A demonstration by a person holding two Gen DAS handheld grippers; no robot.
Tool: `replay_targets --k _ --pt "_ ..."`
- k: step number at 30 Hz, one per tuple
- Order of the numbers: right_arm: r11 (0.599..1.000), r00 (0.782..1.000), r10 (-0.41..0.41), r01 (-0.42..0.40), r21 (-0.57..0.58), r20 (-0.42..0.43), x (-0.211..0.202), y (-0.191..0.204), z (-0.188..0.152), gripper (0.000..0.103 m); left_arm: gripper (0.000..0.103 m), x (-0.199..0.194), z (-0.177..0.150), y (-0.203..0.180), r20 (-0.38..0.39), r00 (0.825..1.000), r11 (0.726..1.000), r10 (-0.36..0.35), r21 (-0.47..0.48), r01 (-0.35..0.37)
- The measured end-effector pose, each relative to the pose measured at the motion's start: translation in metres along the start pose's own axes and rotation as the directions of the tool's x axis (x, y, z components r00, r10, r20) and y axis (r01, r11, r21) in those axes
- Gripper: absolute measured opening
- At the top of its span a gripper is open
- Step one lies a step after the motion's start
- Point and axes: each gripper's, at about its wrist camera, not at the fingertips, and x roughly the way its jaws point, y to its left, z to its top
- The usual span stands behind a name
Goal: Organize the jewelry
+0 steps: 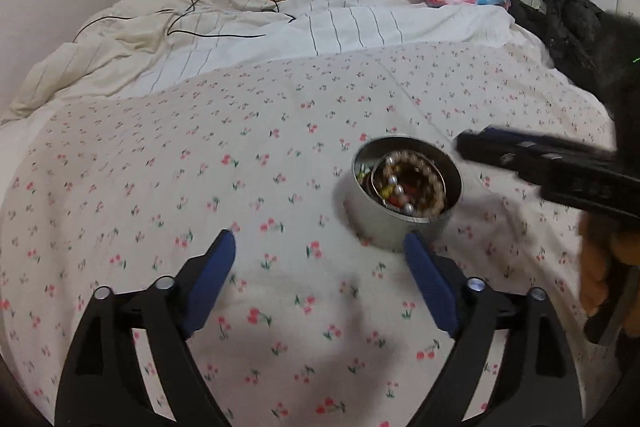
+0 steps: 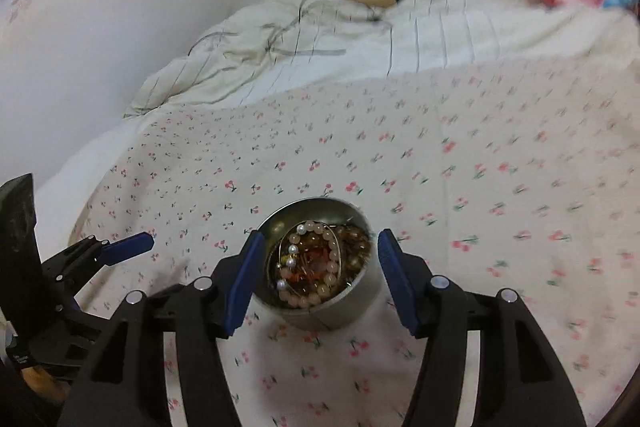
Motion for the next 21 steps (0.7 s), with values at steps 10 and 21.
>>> replay_targets --k 10,21 --pt "0.956 0.958 -0.286 0.287 0.055 -0.021 -0.037 -0.002 -0.075 0.085 0.094 -0.004 -0.024 -0.020 0.003 1.000 1.000 0.025 -0.017 -0.025" --pt "0.950 0.950 -0.312 0.313 0.013 -0.032 -0.028 0.003 -0.077 0.087 0.095 -0.008 -0.023 -0.024 0.006 1.000 1.000 0.016 -0.025 -0.016"
